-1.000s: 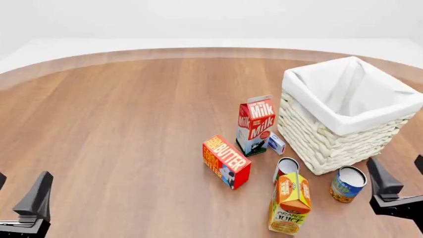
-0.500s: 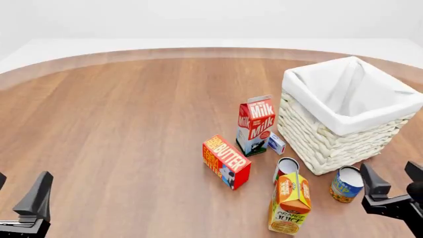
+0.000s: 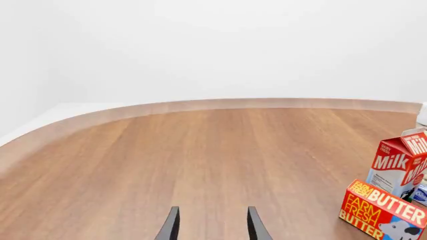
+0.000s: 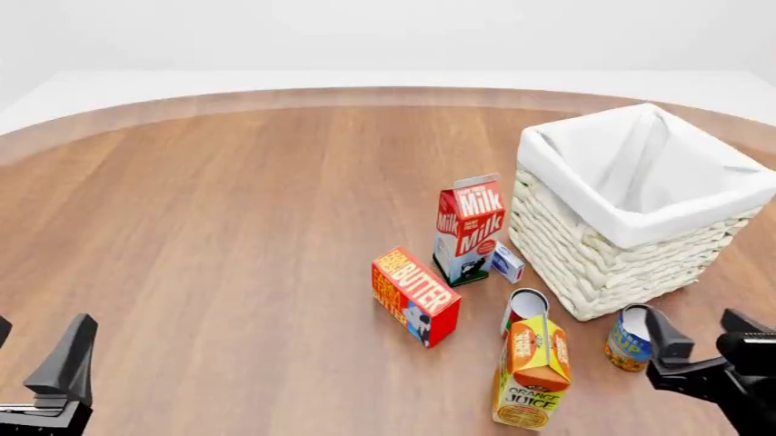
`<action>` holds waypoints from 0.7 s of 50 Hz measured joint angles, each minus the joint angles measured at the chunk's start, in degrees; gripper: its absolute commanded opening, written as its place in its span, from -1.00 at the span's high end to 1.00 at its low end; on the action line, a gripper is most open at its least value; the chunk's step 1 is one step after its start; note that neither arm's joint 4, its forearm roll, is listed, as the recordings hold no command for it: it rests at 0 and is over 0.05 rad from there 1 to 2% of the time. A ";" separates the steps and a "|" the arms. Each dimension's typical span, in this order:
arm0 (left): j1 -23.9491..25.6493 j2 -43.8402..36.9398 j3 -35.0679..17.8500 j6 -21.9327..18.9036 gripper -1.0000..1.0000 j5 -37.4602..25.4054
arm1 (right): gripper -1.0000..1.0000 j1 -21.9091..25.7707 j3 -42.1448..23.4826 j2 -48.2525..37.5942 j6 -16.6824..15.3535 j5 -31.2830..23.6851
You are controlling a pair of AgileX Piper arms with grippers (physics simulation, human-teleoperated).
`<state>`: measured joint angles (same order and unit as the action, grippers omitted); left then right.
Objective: Pick up the alphabet soup, and put it in the basket.
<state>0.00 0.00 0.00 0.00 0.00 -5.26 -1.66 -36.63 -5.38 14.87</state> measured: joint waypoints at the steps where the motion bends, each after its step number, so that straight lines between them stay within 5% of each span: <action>1: 0.00 0.00 0.00 0.00 -1.00 0.00 | -1.00 -0.02 0.14 -0.63 0.07 0.63; 35: 0.00 0.00 0.00 0.00 -1.00 0.00 | -1.00 -0.57 1.58 -22.71 2.24 19.57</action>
<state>0.00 0.00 0.00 0.00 0.00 -5.84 -0.08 -59.34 -3.14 34.44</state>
